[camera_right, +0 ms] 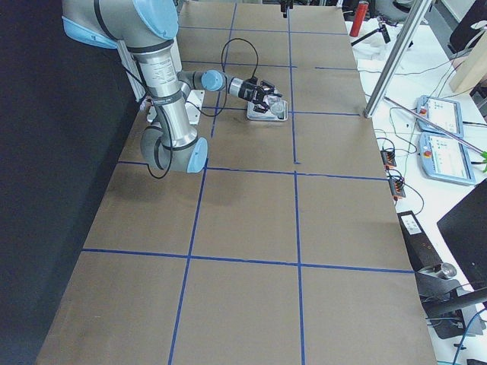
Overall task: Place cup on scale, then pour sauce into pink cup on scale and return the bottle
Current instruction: 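Tilt the glass bottle spout over the pink cup with the right gripper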
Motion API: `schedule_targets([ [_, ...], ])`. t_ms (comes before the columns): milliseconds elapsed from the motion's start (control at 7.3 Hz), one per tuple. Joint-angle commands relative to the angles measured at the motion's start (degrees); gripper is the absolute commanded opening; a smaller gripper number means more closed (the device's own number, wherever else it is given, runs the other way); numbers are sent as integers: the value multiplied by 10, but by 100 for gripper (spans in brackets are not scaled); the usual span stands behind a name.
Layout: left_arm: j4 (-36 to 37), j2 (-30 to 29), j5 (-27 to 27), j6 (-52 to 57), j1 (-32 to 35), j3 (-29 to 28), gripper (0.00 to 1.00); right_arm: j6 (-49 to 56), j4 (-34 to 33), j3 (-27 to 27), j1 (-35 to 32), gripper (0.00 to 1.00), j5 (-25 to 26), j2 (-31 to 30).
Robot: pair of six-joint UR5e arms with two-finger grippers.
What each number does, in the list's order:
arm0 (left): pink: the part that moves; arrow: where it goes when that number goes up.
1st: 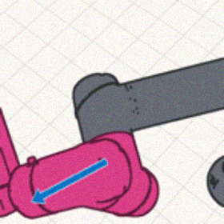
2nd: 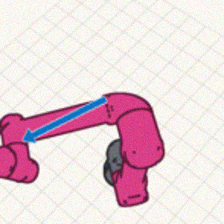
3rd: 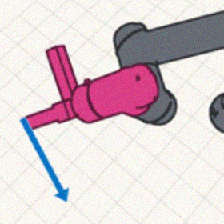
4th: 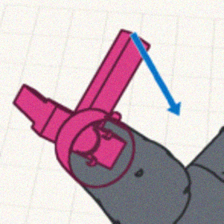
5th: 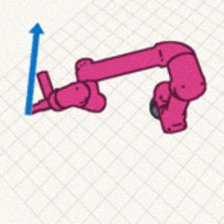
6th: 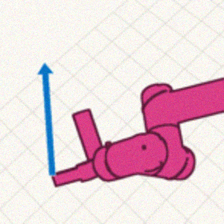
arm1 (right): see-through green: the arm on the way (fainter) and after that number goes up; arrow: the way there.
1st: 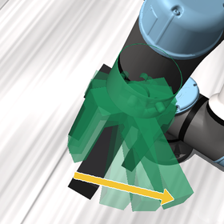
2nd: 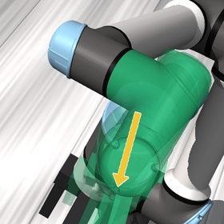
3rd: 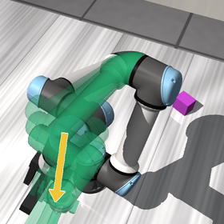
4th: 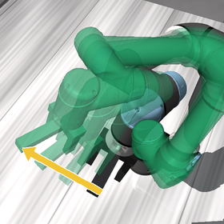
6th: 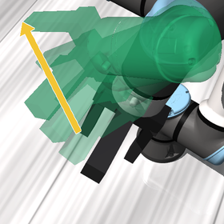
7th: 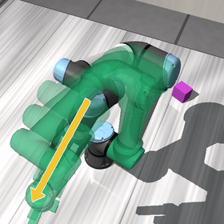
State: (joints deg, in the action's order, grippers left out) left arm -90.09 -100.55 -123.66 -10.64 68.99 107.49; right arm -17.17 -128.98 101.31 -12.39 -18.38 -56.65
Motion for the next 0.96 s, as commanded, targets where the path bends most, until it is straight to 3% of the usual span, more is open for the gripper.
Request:
schedule_targets([
  [0,0,0,0,-1,0,0,99,2,-2,0,0,0,3,0],
  [548,1,0,0,-3,0,4,99,-42,5,19,-3,0,3,1],
  [822,3,0,0,-3,0,6,99,-217,6,26,-2,0,-30,-1],
])
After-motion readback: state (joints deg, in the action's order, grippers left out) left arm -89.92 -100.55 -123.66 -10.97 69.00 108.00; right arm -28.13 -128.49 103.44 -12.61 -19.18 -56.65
